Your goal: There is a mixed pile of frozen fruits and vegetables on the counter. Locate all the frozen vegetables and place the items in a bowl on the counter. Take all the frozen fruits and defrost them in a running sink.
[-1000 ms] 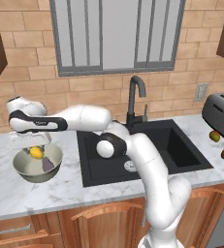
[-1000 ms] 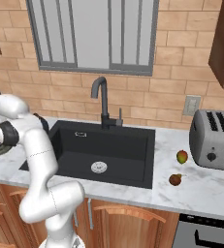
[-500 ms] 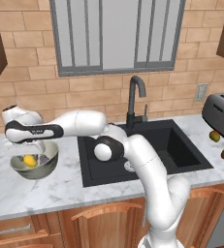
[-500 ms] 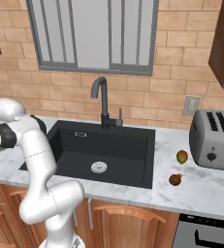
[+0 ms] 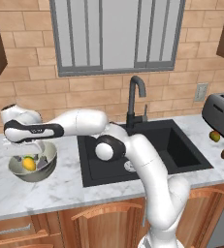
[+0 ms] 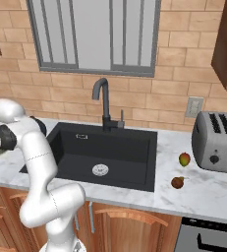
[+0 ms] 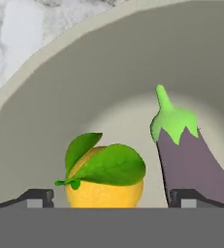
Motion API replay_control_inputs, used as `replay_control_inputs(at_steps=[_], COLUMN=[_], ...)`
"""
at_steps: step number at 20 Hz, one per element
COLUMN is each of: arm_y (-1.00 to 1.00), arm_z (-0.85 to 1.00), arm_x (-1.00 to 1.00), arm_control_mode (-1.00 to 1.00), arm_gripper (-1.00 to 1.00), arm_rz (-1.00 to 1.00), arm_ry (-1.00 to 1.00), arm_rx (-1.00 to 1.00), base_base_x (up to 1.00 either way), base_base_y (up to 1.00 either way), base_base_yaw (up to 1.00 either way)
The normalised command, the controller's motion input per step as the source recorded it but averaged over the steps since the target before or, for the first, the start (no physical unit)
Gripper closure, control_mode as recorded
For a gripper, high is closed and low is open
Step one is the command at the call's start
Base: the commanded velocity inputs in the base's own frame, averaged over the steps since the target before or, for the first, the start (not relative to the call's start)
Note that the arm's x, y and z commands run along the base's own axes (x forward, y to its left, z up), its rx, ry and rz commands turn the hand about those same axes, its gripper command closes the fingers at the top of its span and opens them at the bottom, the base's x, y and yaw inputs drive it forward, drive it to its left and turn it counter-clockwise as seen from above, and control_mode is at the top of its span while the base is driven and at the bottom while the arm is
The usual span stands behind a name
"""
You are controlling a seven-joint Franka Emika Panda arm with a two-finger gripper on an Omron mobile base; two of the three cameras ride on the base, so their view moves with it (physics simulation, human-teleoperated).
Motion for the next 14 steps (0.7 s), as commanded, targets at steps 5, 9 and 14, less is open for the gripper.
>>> replay_control_inputs(at_steps=[5, 9, 14], arm_y=[-0.08, -0.22, -0.46], arm_z=[0.43, 0.5, 0.27], arm_x=[-0.5, -0.56, -0.51], arm_control_mode=[-1.0, -1.0, -1.0], arm_gripper=[-1.0, -1.0, -1.0], arm_rz=[0.0, 0.0, -0.02], arm_ry=[-0.12, -0.19, -0.13], arm_rx=[0.0, 0.0, 0.0], base_base_x=[0.0, 0.0, 0.0], base_base_y=[0.0, 0.0, 0.0], base_base_yaw=[0.0, 0.0, 0.0])
